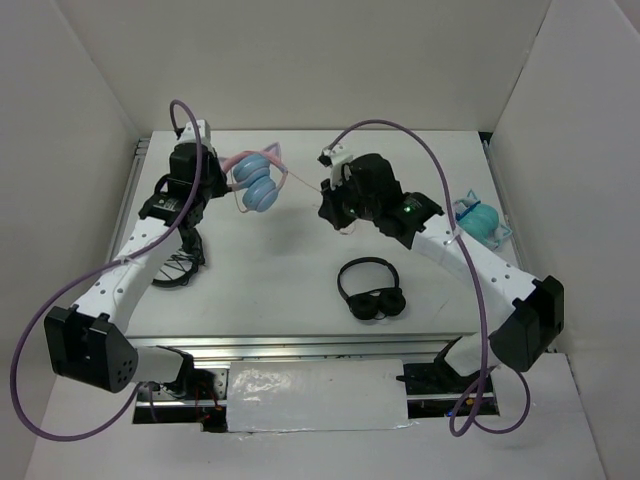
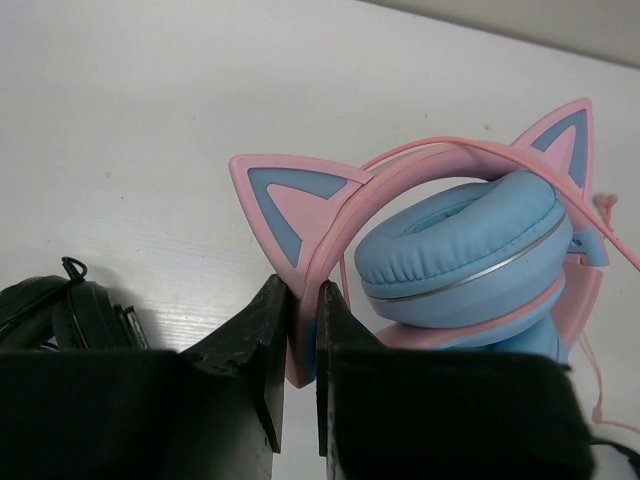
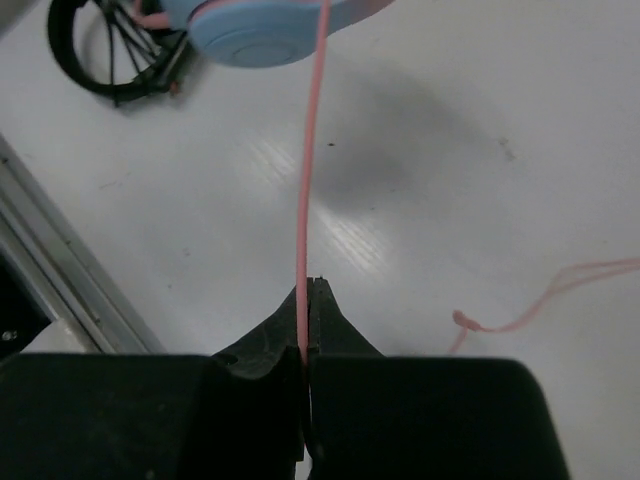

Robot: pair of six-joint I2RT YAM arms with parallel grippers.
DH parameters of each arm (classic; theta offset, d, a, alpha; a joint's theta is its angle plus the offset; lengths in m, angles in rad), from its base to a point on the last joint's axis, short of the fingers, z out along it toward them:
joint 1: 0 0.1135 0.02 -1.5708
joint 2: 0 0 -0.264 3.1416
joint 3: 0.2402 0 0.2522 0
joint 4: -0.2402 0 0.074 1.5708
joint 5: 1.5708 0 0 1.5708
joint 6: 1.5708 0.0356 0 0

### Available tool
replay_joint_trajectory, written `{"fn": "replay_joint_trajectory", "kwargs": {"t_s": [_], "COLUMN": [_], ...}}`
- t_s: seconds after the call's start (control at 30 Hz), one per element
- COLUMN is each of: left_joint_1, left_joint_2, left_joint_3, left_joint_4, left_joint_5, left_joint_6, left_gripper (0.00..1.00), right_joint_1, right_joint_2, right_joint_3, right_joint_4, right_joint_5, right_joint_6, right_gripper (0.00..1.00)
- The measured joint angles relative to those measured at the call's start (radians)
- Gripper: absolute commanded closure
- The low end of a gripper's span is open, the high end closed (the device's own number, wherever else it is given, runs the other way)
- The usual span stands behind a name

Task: Wrap the headphones

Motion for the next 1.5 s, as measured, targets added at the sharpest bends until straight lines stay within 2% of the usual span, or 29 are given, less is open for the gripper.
{"fn": "replay_joint_trajectory", "kwargs": {"t_s": [0.17, 0.3, 0.43, 0.5, 0.67, 0.83, 1.0, 1.1, 1.13, 1.23, 1.37, 1.5], "left_joint_1": [0.003, 0.005, 0.009, 0.014, 0.023, 0.024, 0.024, 0.028, 0.03, 0.037, 0.044, 0.045], "left_joint_2": [0.005, 0.005, -0.003, -0.013, -0.051, -0.085, -0.087, -0.08, -0.077, -0.075, -0.075, -0.08], "left_joint_3": [0.054, 0.109, 0.156, 0.172, 0.237, 0.354, 0.525, 0.625, 0.652, 0.704, 0.704, 0.624], "left_joint_4": [0.011, 0.022, 0.035, 0.044, 0.037, 0.006, -0.039, -0.06, -0.066, -0.068, -0.064, -0.042], "left_joint_5": [-0.01, 0.048, 0.118, 0.153, 0.268, 0.402, 0.542, 0.632, 0.662, 0.763, 0.896, 1.056], "left_joint_6": [-0.075, -0.107, -0.131, -0.138, -0.161, -0.174, -0.186, -0.187, -0.187, -0.191, -0.188, -0.125], "left_gripper": [1.0, 1.0, 1.0, 1.0, 1.0, 1.0, 1.0, 1.0, 1.0, 1.0, 1.0, 1.0], "right_joint_1": [0.049, 0.071, 0.071, 0.067, 0.057, 0.031, -0.008, -0.024, -0.03, -0.043, -0.079, -0.151], "right_joint_2": [-0.019, -0.009, 0.027, 0.047, 0.06, 0.204, 0.405, 0.512, 0.543, 0.612, 0.657, 0.656], "right_joint_3": [-0.126, -0.2, -0.228, -0.253, -0.459, -0.517, -0.399, -0.288, -0.253, -0.155, -0.052, -0.003], "right_joint_4": [0.15, 0.25, 0.361, 0.427, 0.764, 1.072, 1.275, 1.328, 1.34, 1.348, 1.327, 1.275], "right_joint_5": [-0.155, -0.235, -0.281, -0.301, -0.33, -0.373, -0.415, -0.427, -0.434, -0.44, -0.444, -0.468], "right_joint_6": [0.016, 0.023, 0.024, 0.017, 0.01, 0.026, 0.084, 0.145, 0.169, 0.236, 0.296, 0.302], "right_gripper": [1.0, 1.0, 0.89, 0.75, 0.6, 0.55, 0.53, 0.59, 0.78, 1.0, 1.0, 1.0]}}
